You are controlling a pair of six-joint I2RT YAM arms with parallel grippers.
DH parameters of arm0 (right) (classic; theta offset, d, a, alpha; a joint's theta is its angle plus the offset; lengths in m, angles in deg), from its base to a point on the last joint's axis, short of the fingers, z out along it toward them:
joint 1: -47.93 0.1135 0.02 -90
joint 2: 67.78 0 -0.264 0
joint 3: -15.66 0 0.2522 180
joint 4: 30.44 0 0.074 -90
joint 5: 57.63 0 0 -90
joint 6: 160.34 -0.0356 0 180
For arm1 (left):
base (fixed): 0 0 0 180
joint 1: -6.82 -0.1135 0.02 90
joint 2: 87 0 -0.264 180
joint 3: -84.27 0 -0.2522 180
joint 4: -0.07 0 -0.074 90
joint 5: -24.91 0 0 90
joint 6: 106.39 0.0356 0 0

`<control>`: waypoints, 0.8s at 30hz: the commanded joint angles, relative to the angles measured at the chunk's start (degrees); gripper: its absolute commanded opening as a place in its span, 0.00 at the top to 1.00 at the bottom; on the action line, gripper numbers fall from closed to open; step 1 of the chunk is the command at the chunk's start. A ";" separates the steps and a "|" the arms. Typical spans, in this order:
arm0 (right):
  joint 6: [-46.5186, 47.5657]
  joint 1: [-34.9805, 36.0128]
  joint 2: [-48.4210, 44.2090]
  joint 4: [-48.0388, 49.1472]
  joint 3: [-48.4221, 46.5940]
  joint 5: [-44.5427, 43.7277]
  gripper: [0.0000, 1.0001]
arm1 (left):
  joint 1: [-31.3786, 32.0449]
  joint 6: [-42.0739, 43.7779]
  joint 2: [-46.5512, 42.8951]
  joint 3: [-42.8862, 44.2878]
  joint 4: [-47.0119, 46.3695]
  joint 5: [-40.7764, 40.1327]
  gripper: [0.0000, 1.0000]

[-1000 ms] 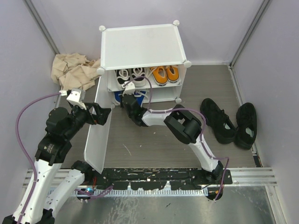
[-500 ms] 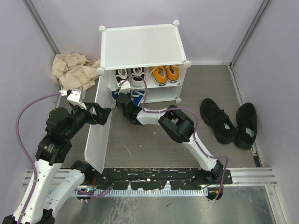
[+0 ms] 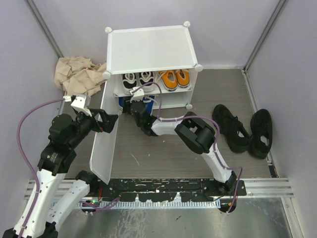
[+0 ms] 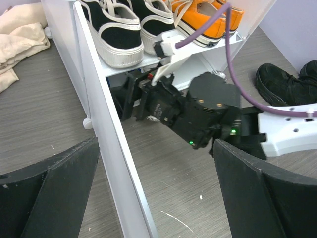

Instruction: Place and organize the shoes in the shoe cabinet

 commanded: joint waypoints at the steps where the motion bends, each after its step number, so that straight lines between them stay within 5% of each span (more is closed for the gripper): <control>1: 0.14 0.74 -10.39 5.66 6.97 1.14 0.36 | -0.06 1.66 1.25 -2.84 7.12 -1.47 0.02; 13: -4.07 2.17 -26.98 -3.37 25.29 7.55 0.20 | -0.08 1.61 1.56 -2.80 7.12 -1.23 0.02; 24: -2.91 1.94 -23.93 -16.07 20.16 -4.07 0.22 | -0.09 1.55 1.25 -2.97 7.21 -1.13 0.02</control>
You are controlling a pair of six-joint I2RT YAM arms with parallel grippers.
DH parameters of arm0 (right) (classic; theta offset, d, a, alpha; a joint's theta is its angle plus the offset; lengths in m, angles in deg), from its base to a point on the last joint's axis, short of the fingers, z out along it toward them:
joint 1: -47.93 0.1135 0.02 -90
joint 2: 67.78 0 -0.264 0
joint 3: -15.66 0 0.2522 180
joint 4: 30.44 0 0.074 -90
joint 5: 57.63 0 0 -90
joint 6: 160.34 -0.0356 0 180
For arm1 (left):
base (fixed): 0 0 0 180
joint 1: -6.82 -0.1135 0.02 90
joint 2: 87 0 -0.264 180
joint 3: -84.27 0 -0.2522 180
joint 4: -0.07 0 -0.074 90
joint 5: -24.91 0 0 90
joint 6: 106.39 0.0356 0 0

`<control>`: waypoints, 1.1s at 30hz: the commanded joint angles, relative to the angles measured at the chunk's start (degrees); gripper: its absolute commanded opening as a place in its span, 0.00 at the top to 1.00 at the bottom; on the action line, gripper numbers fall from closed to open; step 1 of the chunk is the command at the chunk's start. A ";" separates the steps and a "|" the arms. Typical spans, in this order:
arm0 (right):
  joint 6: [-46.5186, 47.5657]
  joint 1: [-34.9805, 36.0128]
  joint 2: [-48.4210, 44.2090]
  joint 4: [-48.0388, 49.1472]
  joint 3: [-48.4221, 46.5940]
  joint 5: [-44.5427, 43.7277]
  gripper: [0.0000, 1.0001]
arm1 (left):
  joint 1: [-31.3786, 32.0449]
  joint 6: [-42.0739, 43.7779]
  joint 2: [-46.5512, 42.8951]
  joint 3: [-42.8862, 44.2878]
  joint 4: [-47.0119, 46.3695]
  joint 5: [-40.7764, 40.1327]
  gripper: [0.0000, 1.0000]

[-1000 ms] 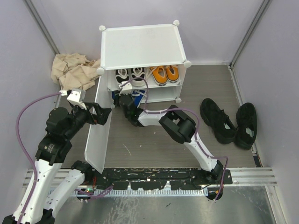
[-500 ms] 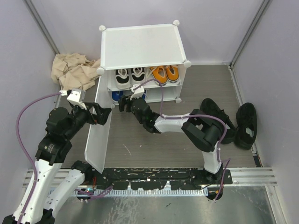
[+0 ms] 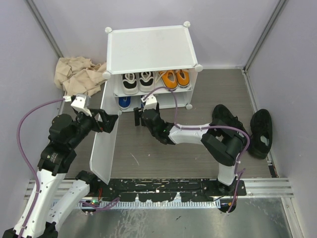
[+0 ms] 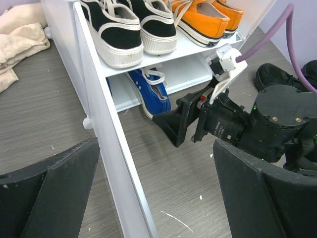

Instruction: Place and organize the shoes in the shoe cabinet

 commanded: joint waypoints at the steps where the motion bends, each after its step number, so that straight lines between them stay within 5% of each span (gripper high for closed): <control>1: 1.00 -0.24 2.38 -0.94 -4.89 -4.66 0.23 | -0.07 1.53 1.29 -2.91 7.21 -1.13 0.02; 10: -0.33 -2.66 6.72 -2.37 -8.24 -4.65 0.33 | -0.11 1.51 1.21 -3.01 7.18 -1.13 0.02; 15: 0.73 -3.48 7.11 -0.12 -6.83 -7.25 0.48 | -0.13 1.50 1.25 -2.99 7.21 -1.18 0.02; 19: 3.44 -4.46 7.84 2.61 -6.04 -8.40 0.69 | -0.10 1.54 1.30 -3.05 7.17 -1.30 0.02; 21: 4.50 -5.11 8.05 4.59 -5.56 -6.47 0.97 | -0.10 1.54 1.26 -3.08 7.19 -1.37 0.02; 33: 12.54 -5.82 8.52 26.91 -5.59 -4.07 0.99 | -0.10 1.54 1.74 -2.93 7.21 -1.72 0.02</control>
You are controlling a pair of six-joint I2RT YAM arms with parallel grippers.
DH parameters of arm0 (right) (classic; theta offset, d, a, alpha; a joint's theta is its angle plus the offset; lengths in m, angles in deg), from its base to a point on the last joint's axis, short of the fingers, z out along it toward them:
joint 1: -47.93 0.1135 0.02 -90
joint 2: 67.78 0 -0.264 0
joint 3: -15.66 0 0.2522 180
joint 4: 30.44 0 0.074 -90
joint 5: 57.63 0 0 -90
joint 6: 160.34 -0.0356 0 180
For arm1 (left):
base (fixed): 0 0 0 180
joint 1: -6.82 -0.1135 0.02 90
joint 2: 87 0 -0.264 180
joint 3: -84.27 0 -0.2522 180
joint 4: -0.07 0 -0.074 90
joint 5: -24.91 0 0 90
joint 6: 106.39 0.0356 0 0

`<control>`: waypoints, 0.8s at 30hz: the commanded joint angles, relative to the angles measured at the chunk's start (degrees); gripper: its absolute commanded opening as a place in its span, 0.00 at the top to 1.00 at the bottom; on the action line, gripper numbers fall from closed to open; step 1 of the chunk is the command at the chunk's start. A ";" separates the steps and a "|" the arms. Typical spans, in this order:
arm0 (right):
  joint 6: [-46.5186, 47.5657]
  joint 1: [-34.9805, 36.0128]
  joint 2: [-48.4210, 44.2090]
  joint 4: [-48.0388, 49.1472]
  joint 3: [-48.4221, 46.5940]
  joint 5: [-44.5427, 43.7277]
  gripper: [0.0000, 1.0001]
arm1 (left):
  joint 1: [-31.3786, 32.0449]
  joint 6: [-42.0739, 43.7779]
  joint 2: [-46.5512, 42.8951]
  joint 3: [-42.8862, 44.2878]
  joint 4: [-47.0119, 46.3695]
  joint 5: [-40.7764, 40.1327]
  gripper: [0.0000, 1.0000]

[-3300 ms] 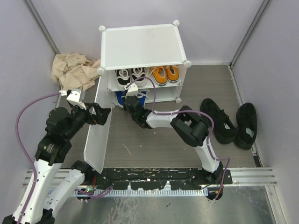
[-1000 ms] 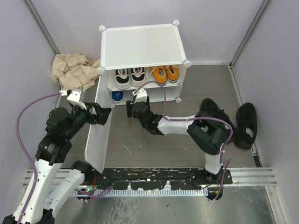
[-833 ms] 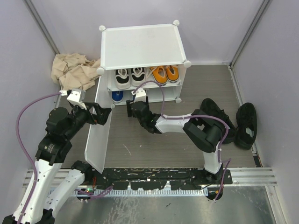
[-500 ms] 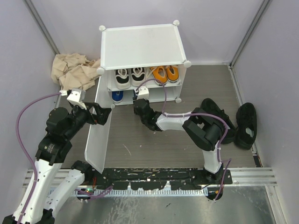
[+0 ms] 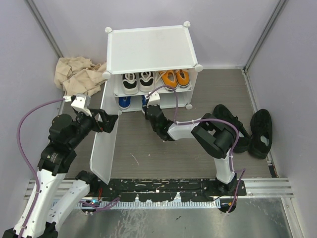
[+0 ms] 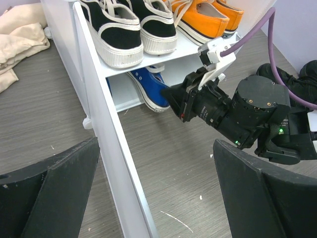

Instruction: Place and organize the shoes in the shoe cabinet

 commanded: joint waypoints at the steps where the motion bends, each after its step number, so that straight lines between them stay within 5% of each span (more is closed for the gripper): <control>1: 5.51 -0.66 1.07 14.87 -6.09 -0.77 0.99 | -0.08 1.62 1.74 -2.89 7.30 -1.82 0.02; 24: 2.05 -1.41 18.30 12.17 -26.91 0.22 0.99 | -0.05 1.64 1.77 -3.22 7.23 -1.83 0.02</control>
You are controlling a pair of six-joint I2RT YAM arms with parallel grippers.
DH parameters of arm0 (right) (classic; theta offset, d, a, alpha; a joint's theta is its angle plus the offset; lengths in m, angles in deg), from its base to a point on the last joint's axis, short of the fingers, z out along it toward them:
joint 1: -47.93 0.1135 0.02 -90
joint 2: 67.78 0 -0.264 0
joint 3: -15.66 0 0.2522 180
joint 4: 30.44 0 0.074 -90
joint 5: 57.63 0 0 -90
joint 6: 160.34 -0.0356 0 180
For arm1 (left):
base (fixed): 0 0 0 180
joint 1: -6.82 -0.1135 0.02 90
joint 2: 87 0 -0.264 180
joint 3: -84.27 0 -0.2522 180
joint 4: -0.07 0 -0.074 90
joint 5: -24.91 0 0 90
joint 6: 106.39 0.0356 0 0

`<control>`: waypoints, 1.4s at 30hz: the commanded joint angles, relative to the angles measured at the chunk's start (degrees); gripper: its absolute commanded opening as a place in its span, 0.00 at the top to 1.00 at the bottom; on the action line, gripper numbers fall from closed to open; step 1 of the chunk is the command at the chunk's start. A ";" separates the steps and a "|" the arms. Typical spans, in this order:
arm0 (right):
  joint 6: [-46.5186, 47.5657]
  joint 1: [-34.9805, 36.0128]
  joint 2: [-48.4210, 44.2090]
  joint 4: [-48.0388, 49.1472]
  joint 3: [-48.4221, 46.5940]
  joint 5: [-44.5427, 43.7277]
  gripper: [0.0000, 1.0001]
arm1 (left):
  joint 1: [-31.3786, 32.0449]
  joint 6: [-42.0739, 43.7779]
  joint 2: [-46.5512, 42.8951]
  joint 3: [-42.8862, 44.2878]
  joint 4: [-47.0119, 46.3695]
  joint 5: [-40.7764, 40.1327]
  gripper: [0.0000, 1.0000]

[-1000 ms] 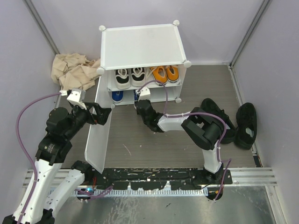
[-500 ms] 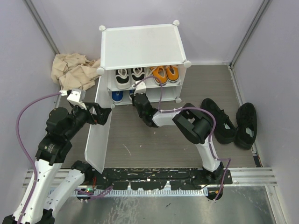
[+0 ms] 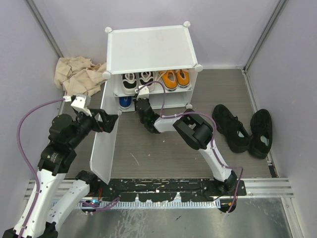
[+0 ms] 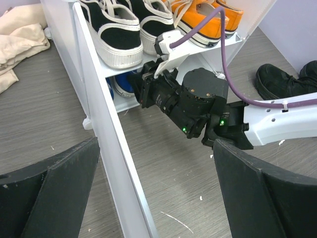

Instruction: Place and organize the shoes in the shoe cabinet

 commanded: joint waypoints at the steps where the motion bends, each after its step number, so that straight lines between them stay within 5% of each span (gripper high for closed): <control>1: -1.46 -0.01 -0.45 4.37 -6.47 3.02 0.99 | -0.05 1.63 1.78 -3.14 7.36 -1.82 0.02; 8: -0.97 0.36 1.37 2.38 -9.50 4.37 0.97 | -0.07 1.62 1.87 -3.16 7.50 -1.89 0.02; 21: 3.22 2.68 -9.22 2.17 0.31 4.12 0.32 | -0.13 1.89 2.10 -2.99 7.54 -2.68 0.02; 28: 1.97 5.96 -21.85 -2.71 13.13 2.56 0.23 | -0.06 1.93 2.50 -2.94 7.54 -2.94 0.02; 34: -2.02 6.86 -40.46 -26.63 24.55 -8.44 0.13 | -0.07 1.88 2.19 -2.91 7.62 -3.13 0.02; 37: -4.39 5.74 -51.00 -43.89 27.89 -18.45 0.00 | -0.08 1.84 2.02 -2.86 7.40 -2.51 0.02; 42: -15.56 -14.16 -65.41 -75.54 25.36 -9.19 0.00 | -0.09 1.72 2.08 -2.78 7.23 -0.51 0.02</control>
